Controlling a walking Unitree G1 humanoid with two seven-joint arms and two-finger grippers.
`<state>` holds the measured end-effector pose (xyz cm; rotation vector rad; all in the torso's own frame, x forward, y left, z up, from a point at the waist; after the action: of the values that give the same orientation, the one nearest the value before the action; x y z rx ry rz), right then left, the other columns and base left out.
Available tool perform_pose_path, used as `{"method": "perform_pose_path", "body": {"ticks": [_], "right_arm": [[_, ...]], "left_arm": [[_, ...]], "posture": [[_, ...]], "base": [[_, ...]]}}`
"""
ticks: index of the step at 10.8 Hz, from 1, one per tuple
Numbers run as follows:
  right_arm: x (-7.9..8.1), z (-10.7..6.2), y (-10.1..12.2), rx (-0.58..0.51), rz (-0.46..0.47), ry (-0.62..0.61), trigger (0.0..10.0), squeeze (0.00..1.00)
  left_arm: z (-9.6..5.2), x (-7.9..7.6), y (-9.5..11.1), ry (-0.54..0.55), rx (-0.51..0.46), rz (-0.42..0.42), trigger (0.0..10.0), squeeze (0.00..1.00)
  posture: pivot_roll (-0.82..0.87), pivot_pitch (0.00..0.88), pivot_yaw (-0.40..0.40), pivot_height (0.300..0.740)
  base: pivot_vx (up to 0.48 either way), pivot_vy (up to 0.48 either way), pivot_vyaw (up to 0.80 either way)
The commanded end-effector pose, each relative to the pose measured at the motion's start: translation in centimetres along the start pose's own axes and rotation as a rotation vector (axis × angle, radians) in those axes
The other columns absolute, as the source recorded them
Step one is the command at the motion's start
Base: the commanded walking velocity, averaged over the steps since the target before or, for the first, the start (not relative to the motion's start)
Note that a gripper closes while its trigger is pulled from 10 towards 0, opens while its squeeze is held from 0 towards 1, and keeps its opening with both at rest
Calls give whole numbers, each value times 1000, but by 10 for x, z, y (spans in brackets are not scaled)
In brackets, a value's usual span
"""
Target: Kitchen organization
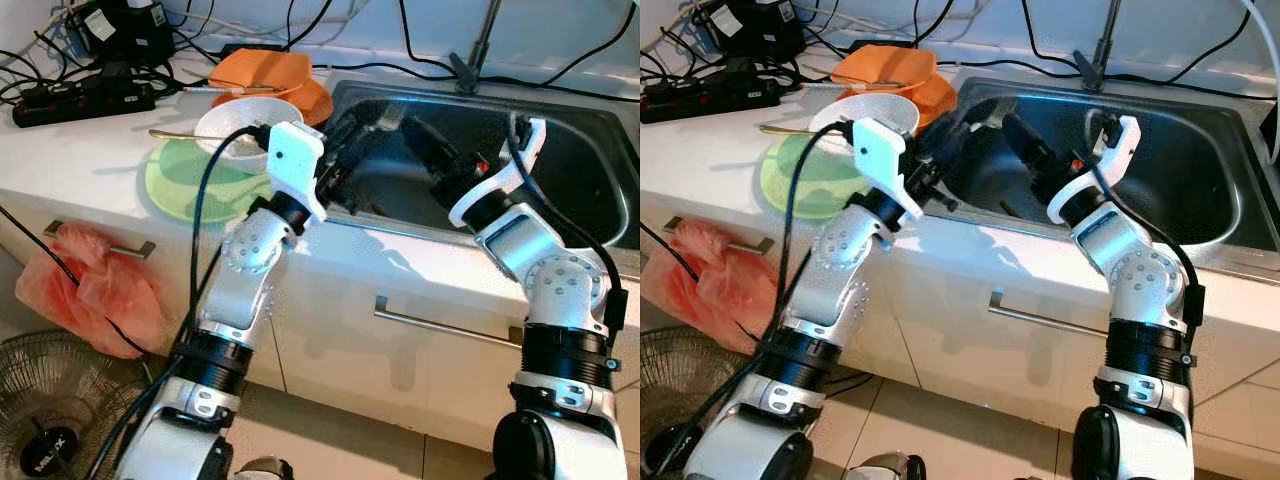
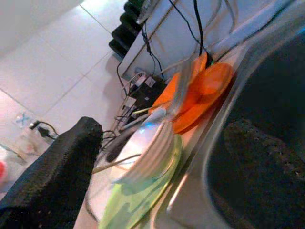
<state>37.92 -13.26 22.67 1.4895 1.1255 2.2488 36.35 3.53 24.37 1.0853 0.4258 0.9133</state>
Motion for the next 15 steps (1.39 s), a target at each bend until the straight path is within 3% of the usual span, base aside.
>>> {"method": "perform_pose_path", "body": {"ticks": [1,4,6,9,10,11,15], "right_arm": [[11,5,3,9,38,39,10000,0],[17,9,-8,67,136,70,10000,0],[26,14,-9,77,169,105,10000,0],[25,17,-6,55,175,91,10000,0],[24,18,-3,44,176,83,2588,0],[22,19,0,31,178,72,0,0],[17,21,1,10,189,46,0,0]], "left_arm": [[-1,-9,-2,-40,-4,14,0,0],[1,-20,5,-69,-53,31,0,0],[1,-24,3,-79,-54,21,0,0],[1,-30,3,-93,-62,0,0,0],[1,-32,3,-96,-62,-2,0,0],[1,-33,2,-98,-60,-8,0,0],[-1,-37,0,-97,-58,-32,0,0]], "posture": [[122,66,26,740],[127,69,24,740],[127,69,25,740],[126,73,27,740],[125,75,26,740],[124,77,25,740],[125,84,24,740]], "base": [[0,0,0],[0,0,0],[0,0,0],[0,0,0],[0,0,0],[0,0,0],[0,0,0]]}}
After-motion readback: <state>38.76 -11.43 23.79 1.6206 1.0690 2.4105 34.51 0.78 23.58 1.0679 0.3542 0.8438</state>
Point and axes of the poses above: a point about 5 cm out from each wrist's last joint towards the gripper, its own z axis pointing out of the wrist towards the gripper, its own y axis along the axis of the wrist's last joint, x = y × z, the point moved 4 cm from there along z, pointing out of the wrist towards the gripper, and after that the axes turned 4 degrees about -z, right-handed, at the moved point
